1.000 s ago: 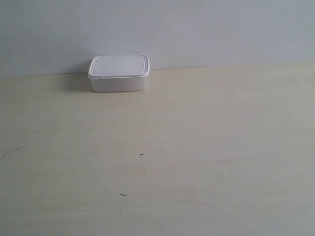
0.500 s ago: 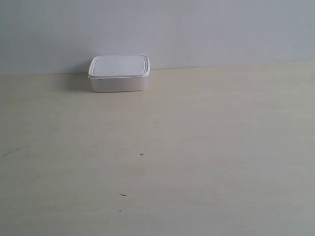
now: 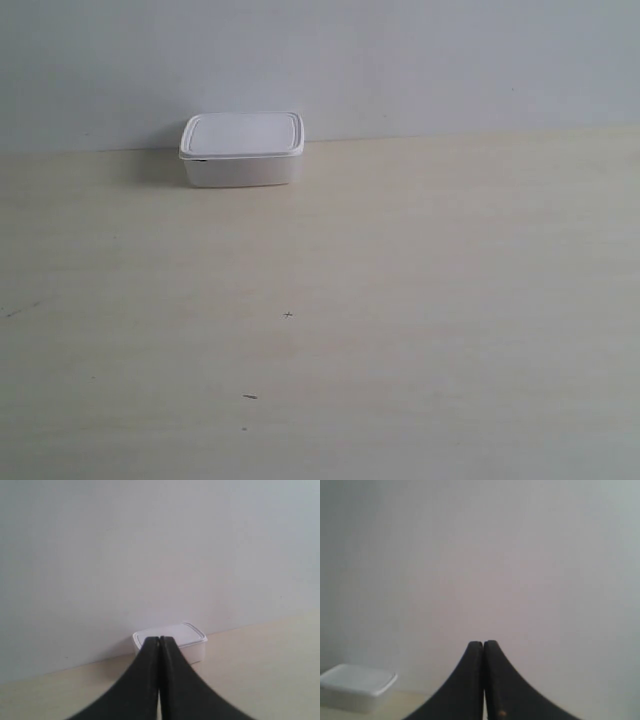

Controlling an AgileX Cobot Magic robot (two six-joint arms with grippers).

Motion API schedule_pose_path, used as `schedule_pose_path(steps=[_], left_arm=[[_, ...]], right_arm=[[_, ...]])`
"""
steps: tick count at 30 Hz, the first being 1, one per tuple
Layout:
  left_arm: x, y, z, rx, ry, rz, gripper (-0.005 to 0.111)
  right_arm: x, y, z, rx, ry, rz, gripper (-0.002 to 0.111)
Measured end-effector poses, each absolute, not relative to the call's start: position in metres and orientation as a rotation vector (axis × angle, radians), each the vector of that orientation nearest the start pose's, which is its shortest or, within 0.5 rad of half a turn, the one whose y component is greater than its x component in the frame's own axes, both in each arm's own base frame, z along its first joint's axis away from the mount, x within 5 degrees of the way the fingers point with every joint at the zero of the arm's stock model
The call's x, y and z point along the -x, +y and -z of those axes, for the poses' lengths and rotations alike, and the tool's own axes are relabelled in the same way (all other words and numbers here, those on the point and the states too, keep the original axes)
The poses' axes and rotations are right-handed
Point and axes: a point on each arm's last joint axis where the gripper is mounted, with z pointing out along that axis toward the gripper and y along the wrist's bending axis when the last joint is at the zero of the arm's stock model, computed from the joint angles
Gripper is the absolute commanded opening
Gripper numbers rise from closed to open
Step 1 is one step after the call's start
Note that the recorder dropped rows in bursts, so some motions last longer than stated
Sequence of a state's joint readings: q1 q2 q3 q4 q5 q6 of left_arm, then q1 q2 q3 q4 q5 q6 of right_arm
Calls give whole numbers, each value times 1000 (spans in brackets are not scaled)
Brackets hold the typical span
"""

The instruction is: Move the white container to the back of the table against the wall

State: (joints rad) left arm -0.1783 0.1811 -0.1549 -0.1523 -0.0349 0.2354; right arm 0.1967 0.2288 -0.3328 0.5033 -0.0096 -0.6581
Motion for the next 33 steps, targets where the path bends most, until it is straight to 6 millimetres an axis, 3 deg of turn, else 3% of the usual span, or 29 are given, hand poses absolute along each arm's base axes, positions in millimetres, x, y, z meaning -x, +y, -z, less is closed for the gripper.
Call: schedule_pose_path(steps=[5,9,14,20,28,33], left_arm=[[-65,-11,-259,-186,1449,74,0],[-66,-12,-255,-195,1482,77,0],[-68,-13,-232,-209,1567,78,0],[-69,-12,-203,-211,1655,66,0],[-68,-10,-203,-190,1628,51,0],[-68,-11,-201,-197,1657,54,0]], right_arm=[[-66,14,-275,300,1436,7,0],[-63,13,-259,306,1448,8,0],[-60,14,-238,331,1498,-5,0],[-60,15,-223,344,1533,-12,0],[-58,16,-203,373,1594,-28,0],[-57,17,-202,376,1591,-31,0]])
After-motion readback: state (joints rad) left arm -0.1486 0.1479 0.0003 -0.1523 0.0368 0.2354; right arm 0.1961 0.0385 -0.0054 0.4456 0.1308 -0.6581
